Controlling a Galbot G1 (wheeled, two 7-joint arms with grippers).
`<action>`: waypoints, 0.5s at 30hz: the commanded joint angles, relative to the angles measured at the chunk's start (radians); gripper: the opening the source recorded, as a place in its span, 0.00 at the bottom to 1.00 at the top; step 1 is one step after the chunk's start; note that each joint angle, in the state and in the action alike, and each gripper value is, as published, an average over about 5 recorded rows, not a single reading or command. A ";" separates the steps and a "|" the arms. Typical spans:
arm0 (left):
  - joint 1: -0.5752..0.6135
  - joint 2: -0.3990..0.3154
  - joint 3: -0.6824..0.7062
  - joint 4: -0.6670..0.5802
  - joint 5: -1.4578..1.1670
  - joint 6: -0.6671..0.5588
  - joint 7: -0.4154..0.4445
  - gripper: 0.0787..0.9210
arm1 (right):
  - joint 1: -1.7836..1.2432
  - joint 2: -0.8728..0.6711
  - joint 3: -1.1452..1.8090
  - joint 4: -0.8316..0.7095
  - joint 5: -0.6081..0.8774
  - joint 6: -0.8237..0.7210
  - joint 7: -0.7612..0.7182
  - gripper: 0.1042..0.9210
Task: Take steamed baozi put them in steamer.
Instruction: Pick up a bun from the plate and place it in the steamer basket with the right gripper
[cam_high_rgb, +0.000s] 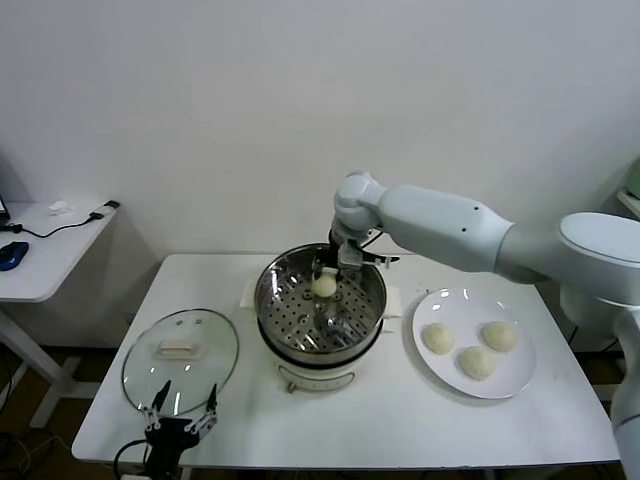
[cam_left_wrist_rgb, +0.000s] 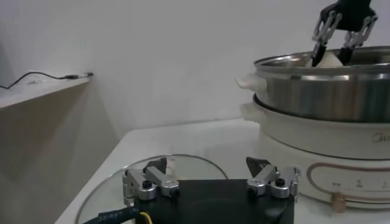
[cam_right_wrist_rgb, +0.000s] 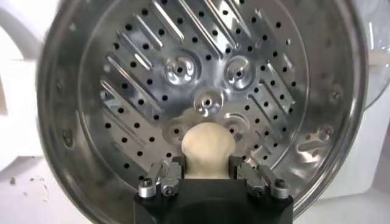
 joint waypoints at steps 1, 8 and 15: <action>0.001 -0.001 0.004 0.003 0.003 -0.004 -0.001 0.88 | -0.040 0.036 0.025 -0.085 -0.044 0.035 0.023 0.49; -0.002 -0.003 0.005 0.005 0.005 -0.007 -0.003 0.88 | -0.036 0.053 0.019 -0.107 -0.009 0.043 0.031 0.72; 0.006 -0.006 0.007 -0.011 0.022 -0.008 -0.002 0.88 | 0.063 0.028 -0.009 -0.052 0.193 0.053 -0.080 0.87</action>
